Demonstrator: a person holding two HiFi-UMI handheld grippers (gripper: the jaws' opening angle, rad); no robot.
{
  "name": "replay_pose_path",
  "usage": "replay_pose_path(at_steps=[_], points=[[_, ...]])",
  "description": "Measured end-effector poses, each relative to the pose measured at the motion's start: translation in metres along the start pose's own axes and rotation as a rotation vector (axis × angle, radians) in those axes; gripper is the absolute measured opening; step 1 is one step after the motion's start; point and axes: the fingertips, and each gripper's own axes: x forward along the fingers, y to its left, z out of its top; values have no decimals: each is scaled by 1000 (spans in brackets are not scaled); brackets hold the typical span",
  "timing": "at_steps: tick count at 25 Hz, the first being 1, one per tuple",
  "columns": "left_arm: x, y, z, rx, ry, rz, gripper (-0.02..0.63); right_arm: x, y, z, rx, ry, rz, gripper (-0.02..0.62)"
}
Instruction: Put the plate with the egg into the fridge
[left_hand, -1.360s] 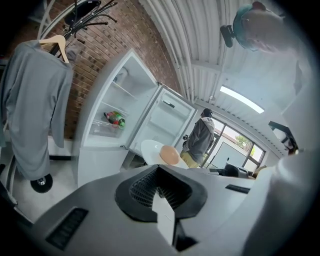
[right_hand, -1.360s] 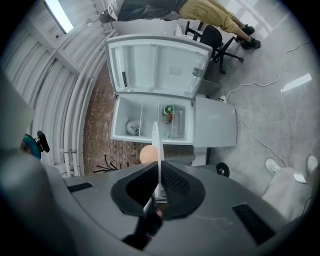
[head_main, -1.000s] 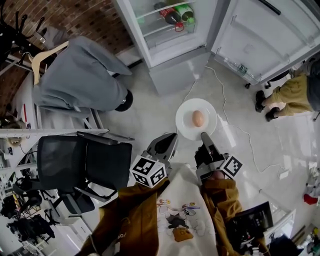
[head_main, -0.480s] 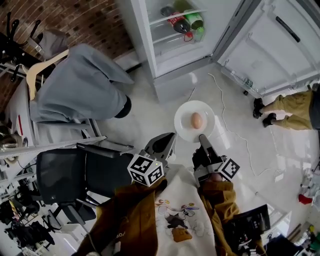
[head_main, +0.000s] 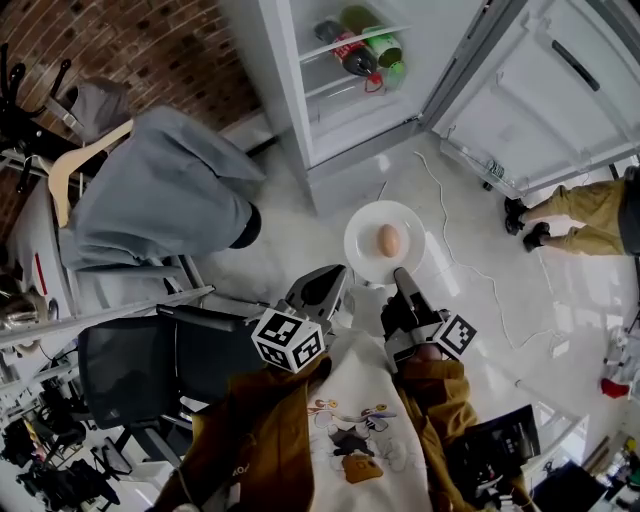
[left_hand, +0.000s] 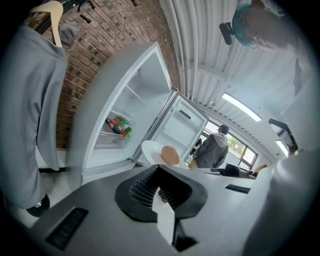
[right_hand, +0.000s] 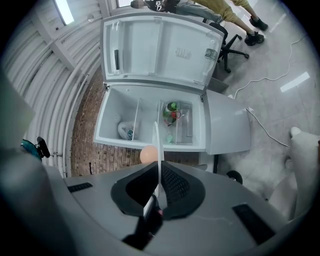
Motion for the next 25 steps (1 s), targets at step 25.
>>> replay_pose_path(at_steps=[25], points=[[109,43,72,10,-17,44,6,103,14,100,3,40,32,20]])
